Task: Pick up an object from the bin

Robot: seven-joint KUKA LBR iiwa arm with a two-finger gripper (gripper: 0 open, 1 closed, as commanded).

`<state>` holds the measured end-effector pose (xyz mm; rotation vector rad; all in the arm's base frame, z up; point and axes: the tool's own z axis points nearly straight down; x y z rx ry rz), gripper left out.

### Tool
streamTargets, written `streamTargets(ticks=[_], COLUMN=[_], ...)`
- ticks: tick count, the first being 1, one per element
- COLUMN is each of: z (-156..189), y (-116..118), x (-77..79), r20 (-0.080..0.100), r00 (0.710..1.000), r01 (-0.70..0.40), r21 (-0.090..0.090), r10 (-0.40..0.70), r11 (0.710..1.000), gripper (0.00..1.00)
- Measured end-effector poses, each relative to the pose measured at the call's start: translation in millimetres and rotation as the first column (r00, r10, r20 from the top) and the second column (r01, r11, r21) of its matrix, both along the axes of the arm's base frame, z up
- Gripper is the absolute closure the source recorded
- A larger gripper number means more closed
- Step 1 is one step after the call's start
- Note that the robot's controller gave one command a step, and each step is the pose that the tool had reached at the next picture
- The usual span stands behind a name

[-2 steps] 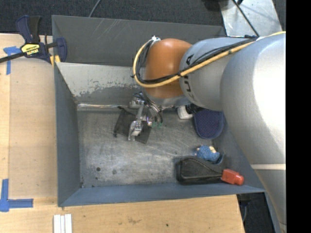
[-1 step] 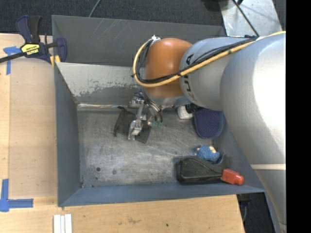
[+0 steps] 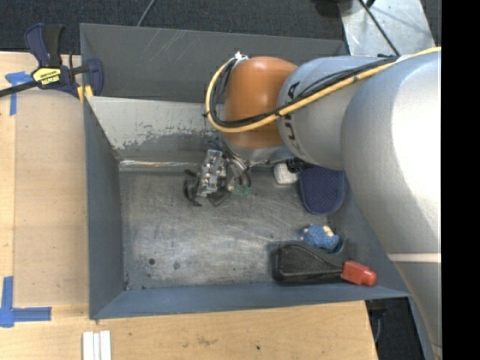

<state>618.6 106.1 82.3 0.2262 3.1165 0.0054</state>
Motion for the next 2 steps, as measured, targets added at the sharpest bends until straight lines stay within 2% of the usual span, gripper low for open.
streamTargets(ticks=[2], z=[86], y=[0], x=[4.4], r20=[-0.009], r00=[1.0], r01=[0.0], r21=[-0.001], r10=[0.0], r11=[1.0], gripper=[1.0])
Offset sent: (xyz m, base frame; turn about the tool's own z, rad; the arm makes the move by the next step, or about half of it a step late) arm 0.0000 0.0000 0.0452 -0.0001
